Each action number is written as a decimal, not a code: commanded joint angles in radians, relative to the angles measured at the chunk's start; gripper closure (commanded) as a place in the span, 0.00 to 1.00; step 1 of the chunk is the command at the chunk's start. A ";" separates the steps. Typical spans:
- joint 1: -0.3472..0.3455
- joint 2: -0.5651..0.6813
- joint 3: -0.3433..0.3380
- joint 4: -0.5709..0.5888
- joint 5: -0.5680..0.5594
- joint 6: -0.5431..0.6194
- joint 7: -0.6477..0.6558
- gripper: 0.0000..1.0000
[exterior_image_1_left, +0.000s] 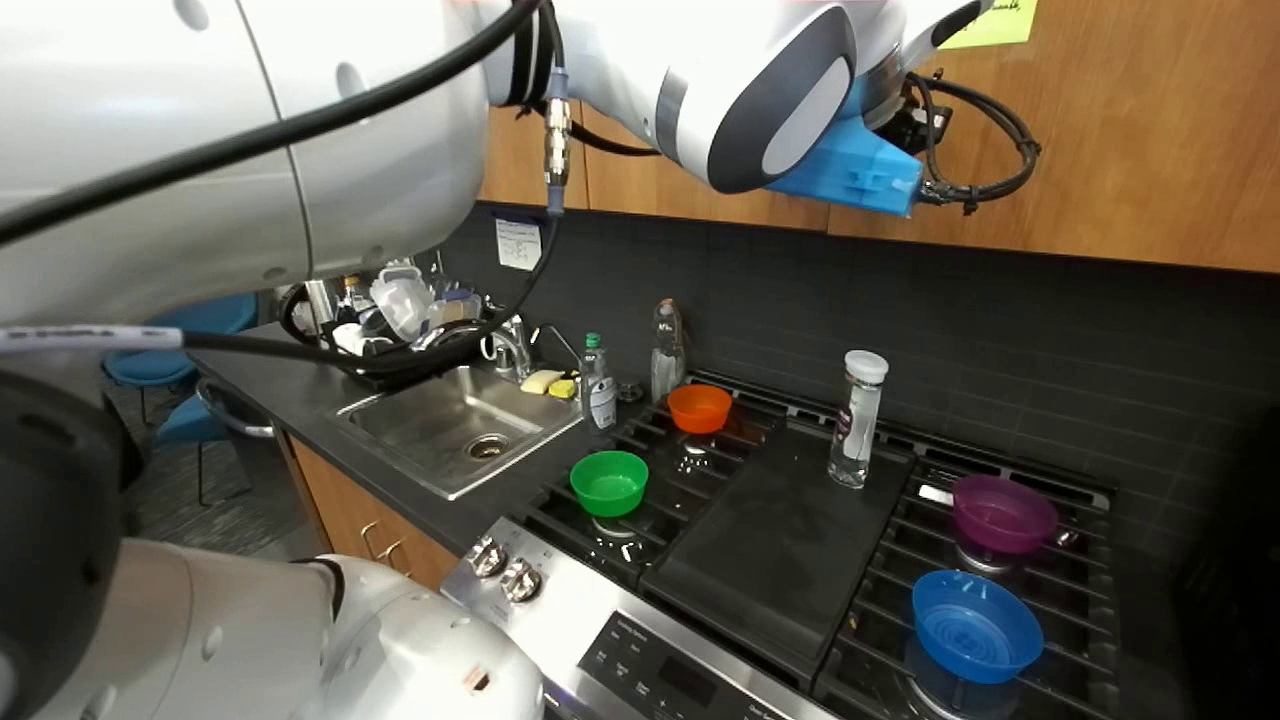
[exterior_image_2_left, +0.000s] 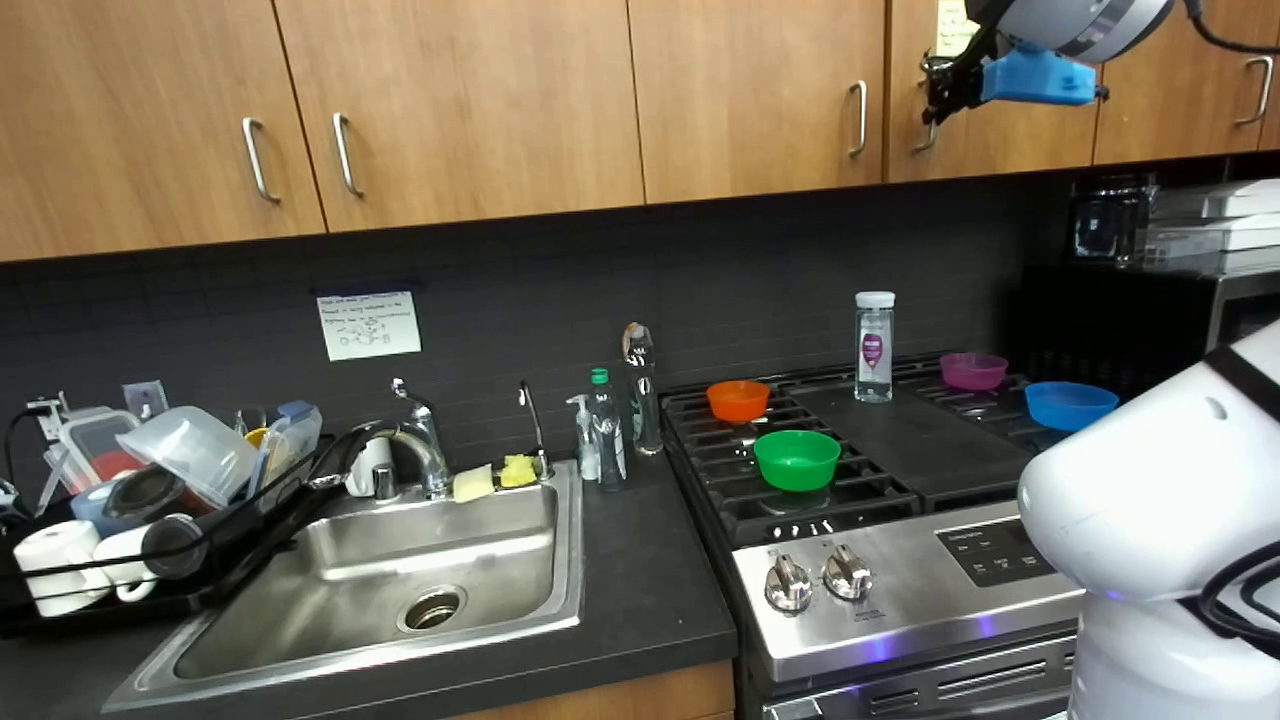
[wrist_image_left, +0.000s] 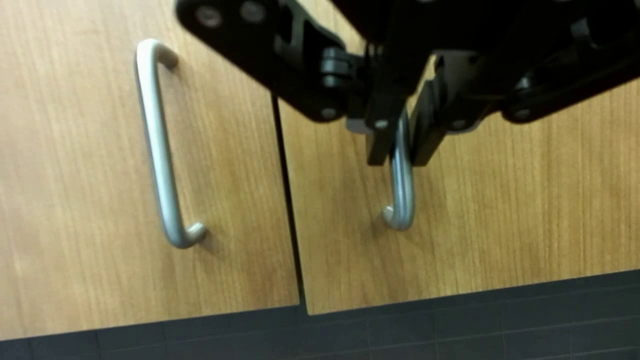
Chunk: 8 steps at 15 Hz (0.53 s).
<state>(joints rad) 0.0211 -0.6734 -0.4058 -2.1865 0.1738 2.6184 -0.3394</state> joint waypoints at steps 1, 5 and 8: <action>-0.072 -0.045 0.014 -0.028 -0.021 -0.026 0.041 0.96; -0.104 -0.081 0.031 -0.056 -0.040 -0.054 0.048 0.96; -0.123 -0.106 0.031 -0.068 -0.047 -0.064 0.054 0.96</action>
<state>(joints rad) -0.0420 -0.7272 -0.3702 -2.2250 0.1585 2.5910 -0.3169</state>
